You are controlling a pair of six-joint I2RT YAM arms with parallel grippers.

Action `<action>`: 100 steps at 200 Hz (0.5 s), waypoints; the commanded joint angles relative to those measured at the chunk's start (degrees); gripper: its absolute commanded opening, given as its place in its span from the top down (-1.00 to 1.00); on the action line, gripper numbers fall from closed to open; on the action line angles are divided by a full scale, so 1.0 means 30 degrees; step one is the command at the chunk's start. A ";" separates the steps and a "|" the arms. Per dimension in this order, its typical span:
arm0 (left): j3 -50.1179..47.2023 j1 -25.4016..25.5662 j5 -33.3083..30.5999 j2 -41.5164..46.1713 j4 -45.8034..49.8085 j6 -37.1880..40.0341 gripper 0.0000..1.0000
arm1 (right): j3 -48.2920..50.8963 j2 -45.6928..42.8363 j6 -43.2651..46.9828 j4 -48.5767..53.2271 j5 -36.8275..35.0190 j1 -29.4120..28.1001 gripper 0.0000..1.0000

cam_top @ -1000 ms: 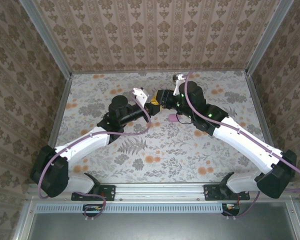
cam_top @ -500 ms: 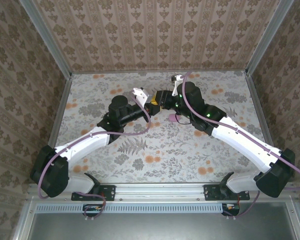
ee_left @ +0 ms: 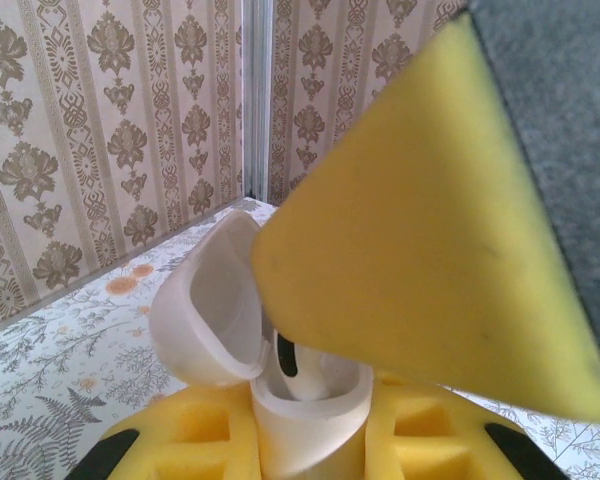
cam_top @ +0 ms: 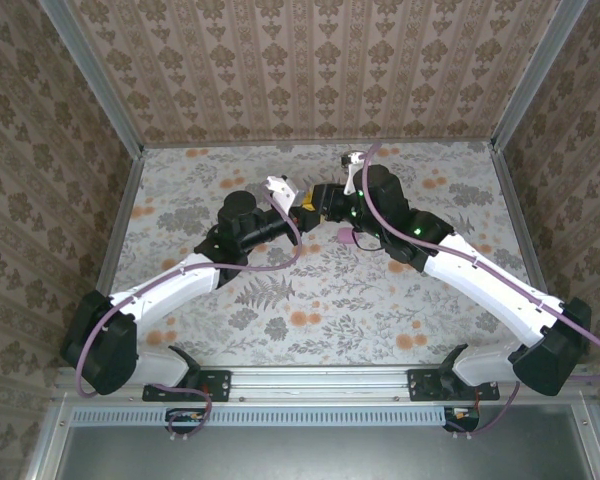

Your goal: Insert wireless bluetooth earbuds into charging case

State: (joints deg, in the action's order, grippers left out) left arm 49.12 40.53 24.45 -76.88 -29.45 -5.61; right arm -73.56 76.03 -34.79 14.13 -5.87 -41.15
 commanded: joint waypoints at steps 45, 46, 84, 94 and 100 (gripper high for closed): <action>0.0113 0.0170 0.0221 0.0344 -0.0540 0.0125 0.78 | -0.0513 -0.0331 0.0579 0.1222 -0.0475 -0.0080 0.35; 0.0116 0.0170 0.0225 0.0344 -0.0532 0.0133 0.77 | -0.0521 -0.0327 0.0594 0.1215 -0.0461 -0.0082 0.35; 0.0260 0.0167 0.0230 0.0337 -0.0329 0.0257 0.77 | -0.0668 -0.0381 0.0579 0.1185 -0.0417 -0.0055 0.31; 0.0288 0.0160 0.0259 0.0345 -0.0281 0.0279 0.78 | -0.0694 -0.0408 0.0565 0.1205 -0.0443 -0.0054 0.31; 0.0268 0.0170 0.0259 0.0344 -0.0241 0.0303 0.77 | -0.0694 -0.0440 0.0579 0.1208 -0.0431 -0.0054 0.31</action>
State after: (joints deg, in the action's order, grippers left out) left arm 49.12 40.80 24.45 -76.88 -28.77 -5.56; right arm -73.95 75.96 -34.22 15.90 -5.87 -41.15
